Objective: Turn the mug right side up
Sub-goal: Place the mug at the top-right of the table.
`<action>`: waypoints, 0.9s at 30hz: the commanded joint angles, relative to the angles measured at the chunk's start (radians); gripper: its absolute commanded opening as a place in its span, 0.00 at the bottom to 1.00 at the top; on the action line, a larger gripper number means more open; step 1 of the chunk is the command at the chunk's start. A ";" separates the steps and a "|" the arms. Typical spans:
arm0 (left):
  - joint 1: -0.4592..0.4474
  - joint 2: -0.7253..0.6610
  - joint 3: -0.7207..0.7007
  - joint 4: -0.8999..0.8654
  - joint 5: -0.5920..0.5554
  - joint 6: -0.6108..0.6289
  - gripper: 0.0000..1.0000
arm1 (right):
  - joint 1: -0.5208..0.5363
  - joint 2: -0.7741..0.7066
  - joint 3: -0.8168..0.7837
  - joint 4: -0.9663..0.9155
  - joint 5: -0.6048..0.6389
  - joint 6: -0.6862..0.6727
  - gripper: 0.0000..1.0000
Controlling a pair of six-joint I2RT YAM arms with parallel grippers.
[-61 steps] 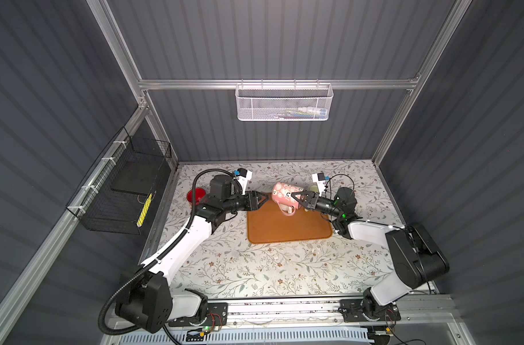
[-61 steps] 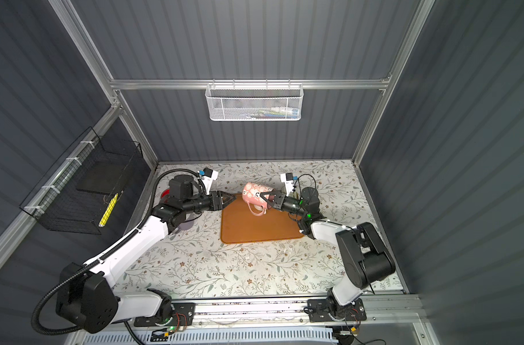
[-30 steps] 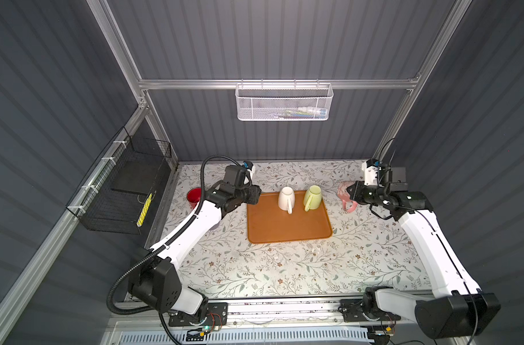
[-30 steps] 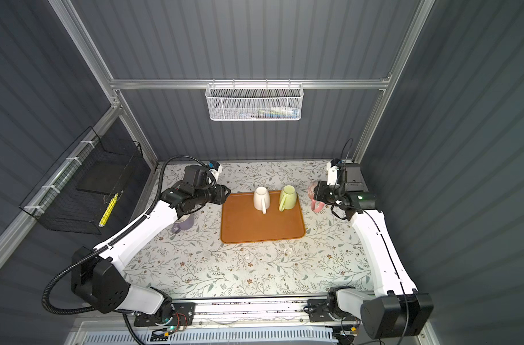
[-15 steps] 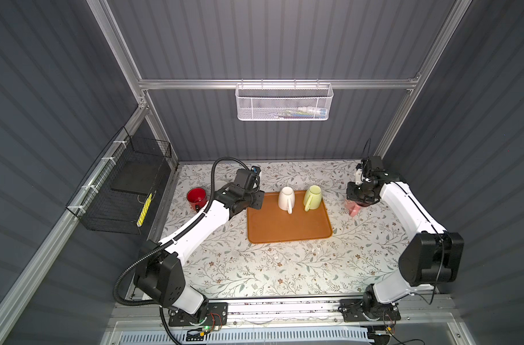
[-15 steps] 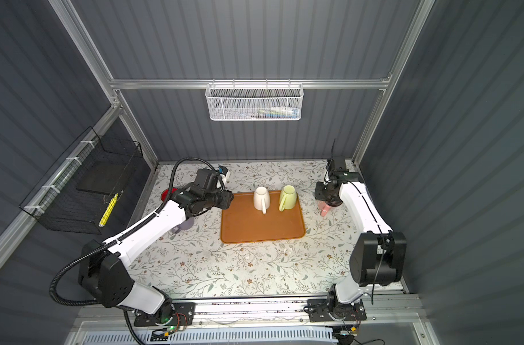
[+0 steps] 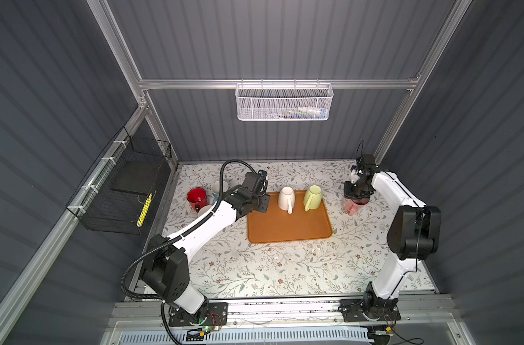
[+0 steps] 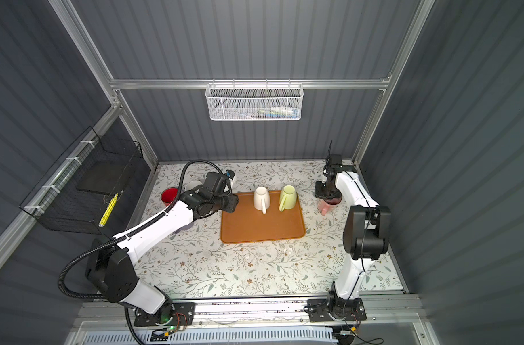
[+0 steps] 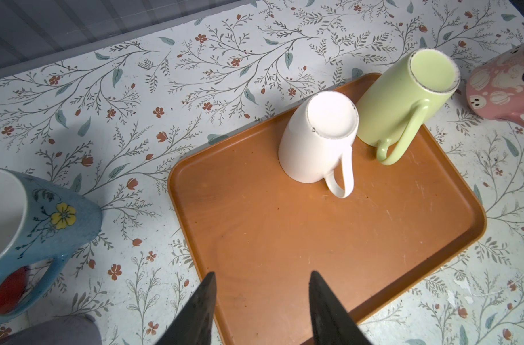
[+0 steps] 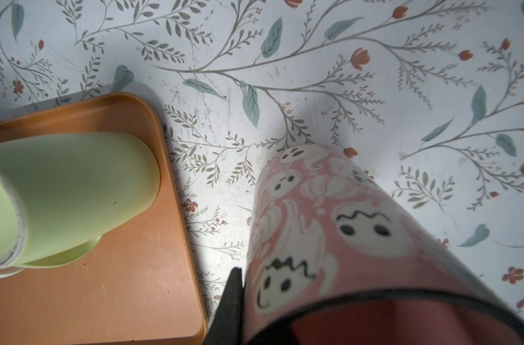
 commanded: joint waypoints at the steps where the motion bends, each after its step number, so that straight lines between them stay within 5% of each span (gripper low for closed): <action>1: -0.003 0.001 0.020 0.008 -0.006 -0.016 0.51 | -0.007 0.006 0.064 -0.020 0.013 -0.035 0.00; 12: -0.003 0.005 0.020 0.001 0.014 -0.016 0.51 | -0.014 0.094 0.150 -0.074 0.038 -0.065 0.02; 27: -0.004 0.004 0.024 -0.018 0.023 -0.017 0.51 | -0.015 0.116 0.185 -0.095 0.033 -0.077 0.42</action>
